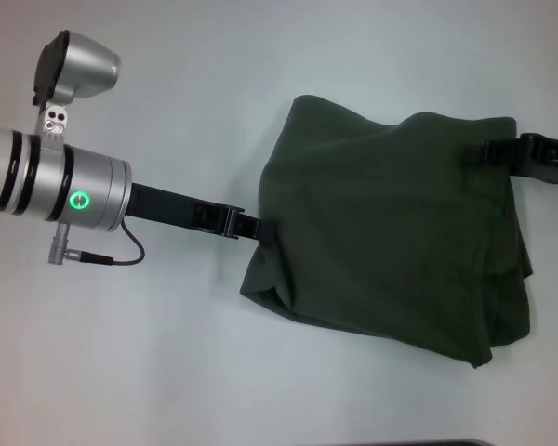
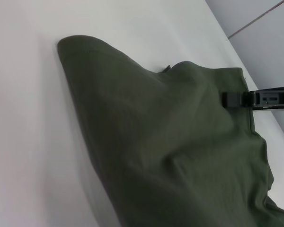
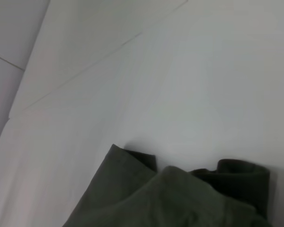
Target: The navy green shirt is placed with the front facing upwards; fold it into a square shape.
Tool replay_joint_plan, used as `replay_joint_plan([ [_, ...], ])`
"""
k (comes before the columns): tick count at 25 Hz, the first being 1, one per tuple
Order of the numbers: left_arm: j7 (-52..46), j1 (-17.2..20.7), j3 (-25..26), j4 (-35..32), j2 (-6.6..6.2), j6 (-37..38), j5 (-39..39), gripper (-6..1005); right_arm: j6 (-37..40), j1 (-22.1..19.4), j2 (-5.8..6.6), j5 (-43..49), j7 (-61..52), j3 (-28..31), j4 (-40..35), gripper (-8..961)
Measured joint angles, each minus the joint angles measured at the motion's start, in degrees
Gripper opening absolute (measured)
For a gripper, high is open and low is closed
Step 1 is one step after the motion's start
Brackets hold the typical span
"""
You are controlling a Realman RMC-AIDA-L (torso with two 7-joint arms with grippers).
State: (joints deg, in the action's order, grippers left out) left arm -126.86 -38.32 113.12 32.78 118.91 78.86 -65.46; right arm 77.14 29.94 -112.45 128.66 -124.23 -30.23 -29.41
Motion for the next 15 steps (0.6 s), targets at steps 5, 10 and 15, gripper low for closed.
replay_joint_plan([
  [5,0.1,0.4,0.0,0.0,0.0,0.0,0.0,6,-0.3,0.7,-0.13,-0.2,0.1,0.0,0.0,423],
  [10,1.0,1.3,1.9,0.0,0.0,0.5,0.3,6,-0.9,2.0,-0.14,-0.2,0.1,0.0,0.1,204],
  [15,1.5,2.2,2.1,0.1,-0.11,0.7,0.4,7,-1.7,3.7,-0.23,-0.1,0.1,-1.3,0.5,167],
])
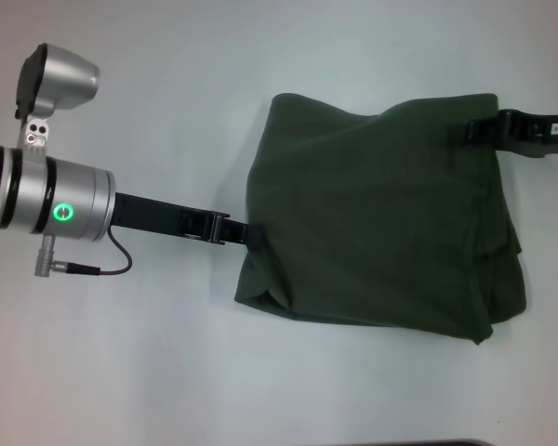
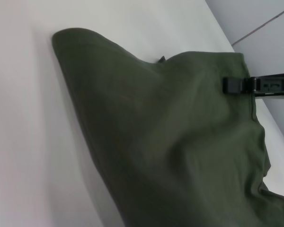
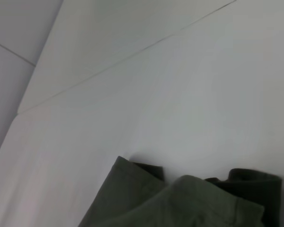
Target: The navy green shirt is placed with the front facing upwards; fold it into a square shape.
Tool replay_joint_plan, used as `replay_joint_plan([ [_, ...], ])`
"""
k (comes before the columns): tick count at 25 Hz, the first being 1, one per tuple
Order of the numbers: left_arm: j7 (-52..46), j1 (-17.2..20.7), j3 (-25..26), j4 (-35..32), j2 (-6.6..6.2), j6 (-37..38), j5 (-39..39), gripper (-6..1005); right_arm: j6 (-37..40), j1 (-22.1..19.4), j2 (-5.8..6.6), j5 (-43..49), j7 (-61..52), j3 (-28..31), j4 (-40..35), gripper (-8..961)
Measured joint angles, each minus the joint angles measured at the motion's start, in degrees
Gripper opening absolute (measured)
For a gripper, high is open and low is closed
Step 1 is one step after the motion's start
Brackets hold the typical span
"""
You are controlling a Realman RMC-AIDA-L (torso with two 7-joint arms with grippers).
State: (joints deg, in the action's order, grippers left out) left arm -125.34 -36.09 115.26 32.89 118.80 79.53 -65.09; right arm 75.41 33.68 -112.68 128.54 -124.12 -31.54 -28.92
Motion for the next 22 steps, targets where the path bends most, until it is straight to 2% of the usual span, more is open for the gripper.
replay_joint_plan([
  [22,0.2,3.1,2.7,2.2,-2.5,1.0,0.1,6,-0.5,5.8,-1.33,0.0,-0.4,-3.3,1.0,158],
])
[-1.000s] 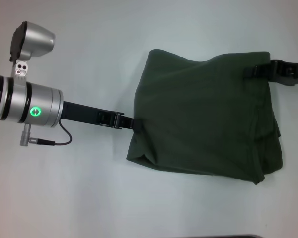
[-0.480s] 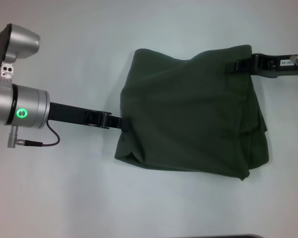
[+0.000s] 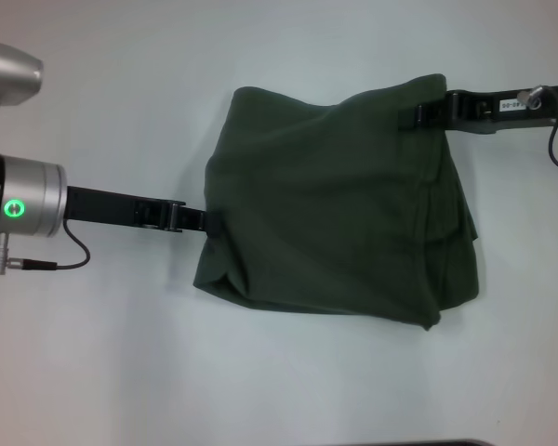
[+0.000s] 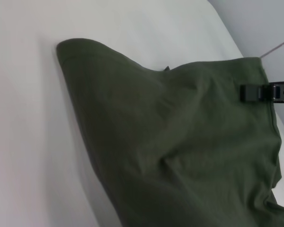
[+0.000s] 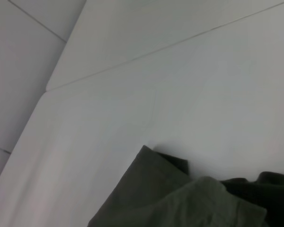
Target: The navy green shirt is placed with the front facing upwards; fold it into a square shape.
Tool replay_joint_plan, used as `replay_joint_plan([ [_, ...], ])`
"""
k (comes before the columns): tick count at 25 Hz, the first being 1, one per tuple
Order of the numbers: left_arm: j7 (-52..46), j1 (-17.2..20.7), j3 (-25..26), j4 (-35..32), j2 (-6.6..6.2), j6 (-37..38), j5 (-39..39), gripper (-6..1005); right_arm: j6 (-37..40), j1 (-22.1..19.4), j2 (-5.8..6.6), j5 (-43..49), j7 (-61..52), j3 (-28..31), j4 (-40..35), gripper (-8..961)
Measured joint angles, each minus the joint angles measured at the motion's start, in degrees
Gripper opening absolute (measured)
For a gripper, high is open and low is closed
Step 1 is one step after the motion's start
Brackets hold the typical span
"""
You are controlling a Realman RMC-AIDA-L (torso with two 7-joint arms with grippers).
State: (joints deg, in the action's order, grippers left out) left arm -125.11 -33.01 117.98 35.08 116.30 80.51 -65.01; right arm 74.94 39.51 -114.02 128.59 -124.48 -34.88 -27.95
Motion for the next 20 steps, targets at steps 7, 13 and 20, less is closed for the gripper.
replay_joint_plan([
  [7,0.0,1.3,2.1,0.1,-1.01,0.0,0.6,7,0.0,1.5,-0.52,0.0,-0.2,-1.5,0.0,158],
  [13,0.0,1.9,3.0,0.1,-1.42,0.1,0.7,7,0.1,2.6,-0.93,0.0,-0.2,-2.7,0.0,156],
  [20,0.6,2.2,3.1,0.1,-1.63,3.4,1.2,6,-0.5,1.9,-0.99,-0.1,-0.3,-2.7,0.0,155],
])
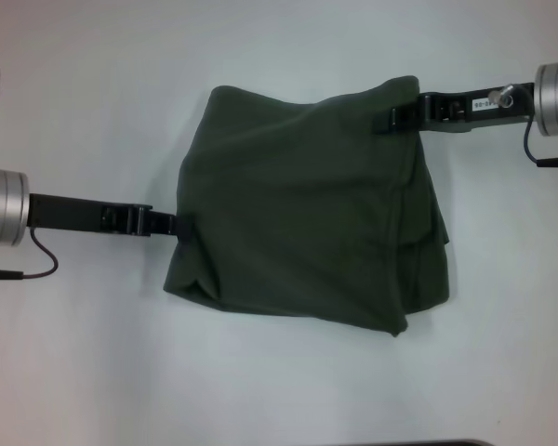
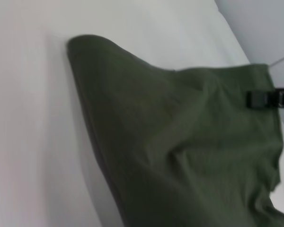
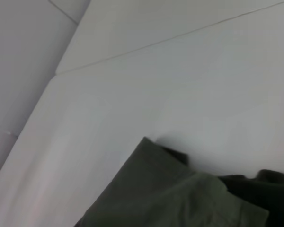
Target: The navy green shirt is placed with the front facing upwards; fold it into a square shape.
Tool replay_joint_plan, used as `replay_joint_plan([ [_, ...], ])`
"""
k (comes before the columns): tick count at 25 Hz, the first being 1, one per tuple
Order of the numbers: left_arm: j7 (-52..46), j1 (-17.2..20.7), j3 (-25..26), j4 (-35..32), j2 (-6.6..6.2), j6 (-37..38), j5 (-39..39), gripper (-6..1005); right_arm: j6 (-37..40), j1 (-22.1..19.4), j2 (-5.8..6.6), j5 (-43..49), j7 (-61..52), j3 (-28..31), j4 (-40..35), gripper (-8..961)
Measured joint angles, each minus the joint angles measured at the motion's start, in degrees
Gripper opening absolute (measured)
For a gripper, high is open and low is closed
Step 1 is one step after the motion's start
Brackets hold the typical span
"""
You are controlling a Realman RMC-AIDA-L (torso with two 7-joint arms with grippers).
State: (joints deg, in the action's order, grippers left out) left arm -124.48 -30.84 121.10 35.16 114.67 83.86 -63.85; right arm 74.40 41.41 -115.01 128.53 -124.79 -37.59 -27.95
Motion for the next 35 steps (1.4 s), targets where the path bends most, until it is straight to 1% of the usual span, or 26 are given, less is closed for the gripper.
replay_joint_plan([
  [7,0.0,-0.1,-0.3,0.0,0.1,2.1,0.7,6,-1.5,-1.3,0.32,0.0,-0.1,0.2,0.1,154],
  [9,-0.2,-0.1,-0.1,0.0,0.6,2.1,2.1,6,-1.9,-1.5,0.32,0.0,-0.1,0.1,0.3,154],
  [13,-0.2,-0.1,-0.1,-0.2,0.89,2.1,2.5,6,-2.1,-1.6,0.21,0.1,0.2,0.0,0.6,155],
  [21,-0.2,-0.2,-0.1,-0.4,0.82,2.4,2.5,6,-2.2,-2.0,-0.12,0.0,0.5,-0.1,0.6,219],
  [26,-0.2,-0.3,-0.3,-0.5,0.89,2.6,3.2,42,-2.9,-3.4,-0.19,-1.6,1.6,0.5,0.0,260],
  [31,0.0,0.0,0.1,-0.3,0.99,2.3,3.3,212,-3.4,-5.5,0.0,-5.8,5.5,0.5,-0.2,300],
  [34,0.0,0.0,0.6,0.1,0.99,2.3,3.3,268,-3.6,-7.2,0.17,-8.0,6.7,0.6,-1.3,324],
  [35,0.0,0.0,0.9,0.5,0.99,2.3,3.3,287,-3.6,-7.9,0.19,-8.6,6.7,0.8,-2.2,407],
])
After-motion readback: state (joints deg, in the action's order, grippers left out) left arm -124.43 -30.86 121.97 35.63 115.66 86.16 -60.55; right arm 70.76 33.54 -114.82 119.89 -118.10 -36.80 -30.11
